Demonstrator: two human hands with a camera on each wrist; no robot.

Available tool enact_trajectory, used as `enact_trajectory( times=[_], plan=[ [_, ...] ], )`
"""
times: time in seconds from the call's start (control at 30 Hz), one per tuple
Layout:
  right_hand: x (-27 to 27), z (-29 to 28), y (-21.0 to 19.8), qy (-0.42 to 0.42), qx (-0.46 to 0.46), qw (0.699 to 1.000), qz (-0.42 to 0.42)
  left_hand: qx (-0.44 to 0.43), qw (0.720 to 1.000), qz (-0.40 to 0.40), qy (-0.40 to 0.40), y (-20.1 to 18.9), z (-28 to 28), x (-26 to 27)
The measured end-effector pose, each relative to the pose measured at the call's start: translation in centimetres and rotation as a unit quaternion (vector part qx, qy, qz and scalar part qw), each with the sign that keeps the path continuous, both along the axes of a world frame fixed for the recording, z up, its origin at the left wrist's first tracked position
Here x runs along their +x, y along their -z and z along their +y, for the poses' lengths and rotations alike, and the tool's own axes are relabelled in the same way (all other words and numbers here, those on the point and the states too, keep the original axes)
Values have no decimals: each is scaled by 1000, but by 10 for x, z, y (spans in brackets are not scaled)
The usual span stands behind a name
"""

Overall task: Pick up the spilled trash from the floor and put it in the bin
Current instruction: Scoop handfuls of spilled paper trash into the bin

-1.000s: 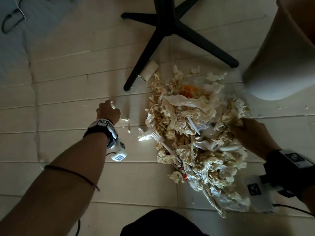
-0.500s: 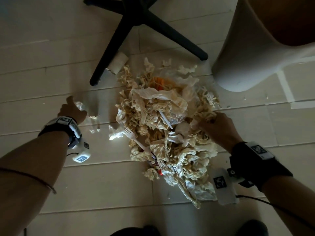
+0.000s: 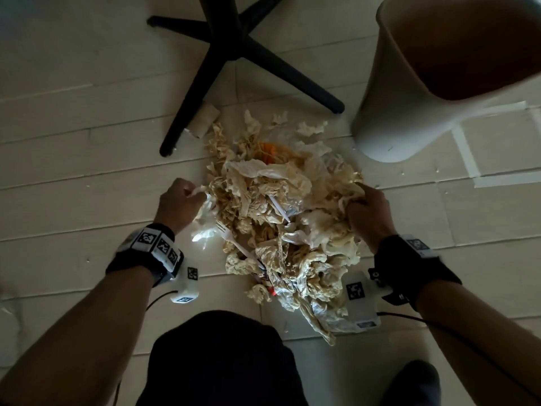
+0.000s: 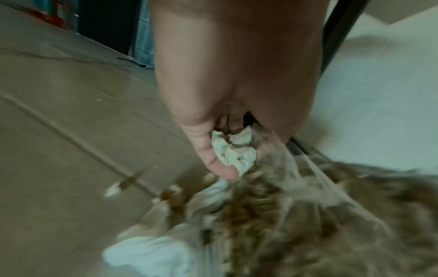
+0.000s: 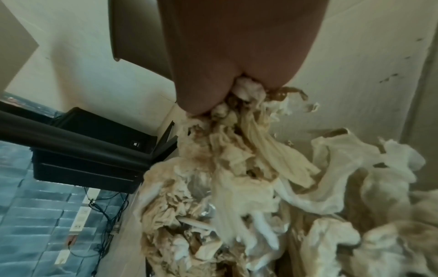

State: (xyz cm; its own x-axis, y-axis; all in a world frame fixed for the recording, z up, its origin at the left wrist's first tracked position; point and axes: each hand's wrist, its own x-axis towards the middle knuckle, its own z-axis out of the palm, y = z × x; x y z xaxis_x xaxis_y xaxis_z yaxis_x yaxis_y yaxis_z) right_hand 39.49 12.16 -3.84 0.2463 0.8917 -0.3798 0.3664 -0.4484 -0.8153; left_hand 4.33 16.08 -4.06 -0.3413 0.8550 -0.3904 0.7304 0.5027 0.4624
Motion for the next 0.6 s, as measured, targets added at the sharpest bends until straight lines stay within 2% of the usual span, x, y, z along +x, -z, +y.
enact_trajectory(
  times=[0.1,0.2,0.27,0.37,0.43,0.53,0.6],
  plan=[
    [-7,6,-13,52,-30,997,57,22,994,-98,30,-45,5,35],
    [-12,13,-27,63,-53,990,112,0,980,-132,147,-82,14,71],
    [-15,19,-37,41,-68,988,135,-59,959,-144,238,-107,20,94],
    [-20,25,-54,4,-57,989,133,-145,905,-102,386,-144,30,128],
    [-23,30,-62,20,-42,989,143,-144,884,-54,441,-163,38,148],
    [-25,34,-75,55,-33,974,216,-82,904,-47,417,-179,42,175],
    [-24,34,-88,42,-57,943,324,-29,918,-58,391,-181,38,192]
  ],
)
